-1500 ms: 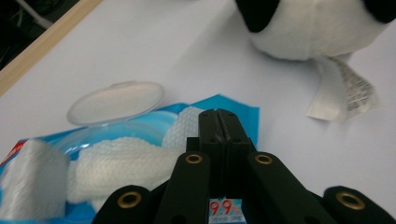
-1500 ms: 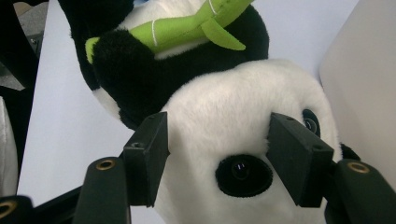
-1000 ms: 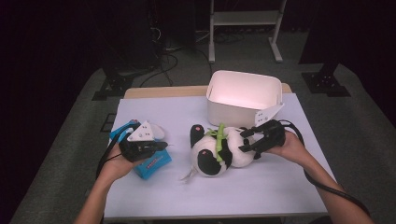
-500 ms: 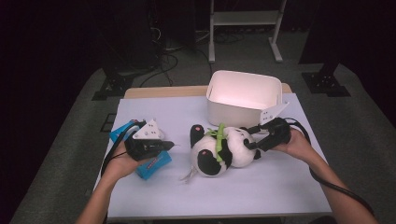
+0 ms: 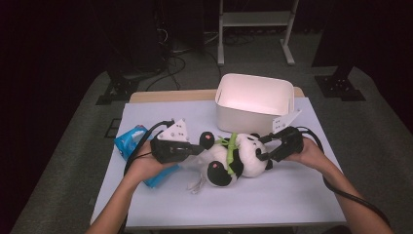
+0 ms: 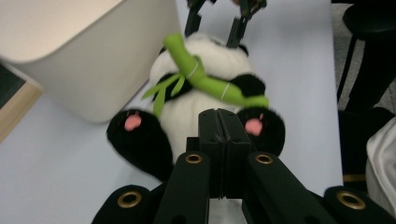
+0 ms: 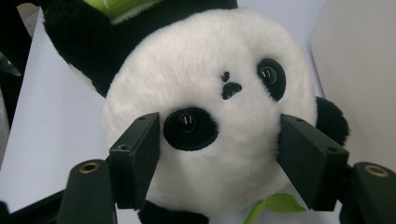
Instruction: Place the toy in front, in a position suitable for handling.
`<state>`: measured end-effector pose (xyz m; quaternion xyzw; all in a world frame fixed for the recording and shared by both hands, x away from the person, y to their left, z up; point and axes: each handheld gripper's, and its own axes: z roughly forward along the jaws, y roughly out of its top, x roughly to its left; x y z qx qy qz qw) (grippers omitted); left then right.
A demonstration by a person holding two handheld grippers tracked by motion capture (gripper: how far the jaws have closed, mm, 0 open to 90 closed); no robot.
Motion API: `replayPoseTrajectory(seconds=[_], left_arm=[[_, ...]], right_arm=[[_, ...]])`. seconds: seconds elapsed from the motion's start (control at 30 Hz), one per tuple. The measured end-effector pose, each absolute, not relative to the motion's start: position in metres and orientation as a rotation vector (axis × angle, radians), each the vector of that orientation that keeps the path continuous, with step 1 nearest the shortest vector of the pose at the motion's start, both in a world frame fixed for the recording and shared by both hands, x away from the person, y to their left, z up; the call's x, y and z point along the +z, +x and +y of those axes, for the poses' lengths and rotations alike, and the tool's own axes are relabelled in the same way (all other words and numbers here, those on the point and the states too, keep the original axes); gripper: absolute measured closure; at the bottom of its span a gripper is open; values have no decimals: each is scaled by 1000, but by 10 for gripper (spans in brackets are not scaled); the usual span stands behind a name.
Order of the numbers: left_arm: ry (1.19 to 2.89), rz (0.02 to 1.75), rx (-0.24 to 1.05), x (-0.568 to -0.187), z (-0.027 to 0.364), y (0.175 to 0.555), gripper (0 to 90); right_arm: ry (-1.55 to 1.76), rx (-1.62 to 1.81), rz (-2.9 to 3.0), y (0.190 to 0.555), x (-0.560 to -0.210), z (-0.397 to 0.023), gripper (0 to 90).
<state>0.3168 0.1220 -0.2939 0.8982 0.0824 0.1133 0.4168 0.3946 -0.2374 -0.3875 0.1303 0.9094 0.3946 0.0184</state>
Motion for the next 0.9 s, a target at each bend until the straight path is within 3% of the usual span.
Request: replayPoseTrajectory(seconds=[0.4,0.9], left_arm=[[2246,69,253,-277,67,319,892],[2222,-45,235,-259,31,317,892]], right_arm=[[360,1183,2779,366,-392,-236,308],[362,1177,2803,343,-391,-234,300]])
